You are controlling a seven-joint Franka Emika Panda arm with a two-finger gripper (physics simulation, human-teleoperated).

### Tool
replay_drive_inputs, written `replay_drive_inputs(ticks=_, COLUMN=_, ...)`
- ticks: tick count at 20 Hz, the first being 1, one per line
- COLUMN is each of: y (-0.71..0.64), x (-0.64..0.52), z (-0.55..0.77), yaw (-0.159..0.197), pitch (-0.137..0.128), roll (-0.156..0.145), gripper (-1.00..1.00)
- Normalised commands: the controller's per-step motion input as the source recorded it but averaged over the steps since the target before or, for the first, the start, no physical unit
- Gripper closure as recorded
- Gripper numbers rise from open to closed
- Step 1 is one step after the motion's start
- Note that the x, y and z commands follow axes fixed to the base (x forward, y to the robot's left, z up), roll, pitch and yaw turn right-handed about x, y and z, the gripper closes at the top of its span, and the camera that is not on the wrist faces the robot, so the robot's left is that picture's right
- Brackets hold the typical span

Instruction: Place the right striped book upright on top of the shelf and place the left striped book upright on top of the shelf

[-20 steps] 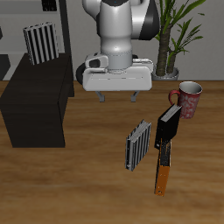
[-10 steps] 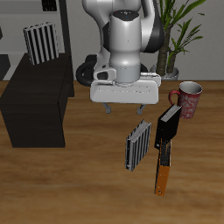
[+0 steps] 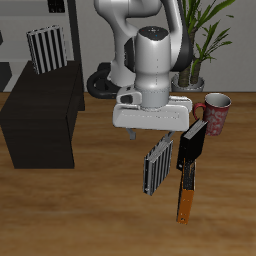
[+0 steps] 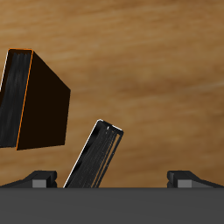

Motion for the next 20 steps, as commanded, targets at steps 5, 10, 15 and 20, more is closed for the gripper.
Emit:
replay_drive_inputs(ticks=5, y=0.22, x=-0.01, z=-0.27, yaw=-0.030, pitch=0.024, roll=0.015, gripper=-1.00)
replay_drive_inputs(ticks=10, y=0.14, x=0.03, z=-0.20, yaw=-0.011, pitch=0.019, roll=0.017, gripper=-1.00)
replay_drive_inputs(ticks=15, y=-0.13, x=0.09, z=-0.24, yaw=-0.022, pitch=0.051, roll=-0.009, gripper=-1.00)
replay_drive_inputs(ticks=20, y=-0.12, x=0.05, z=-0.23, yaw=-0.022, pitch=0.061, roll=0.003, gripper=-1.00)
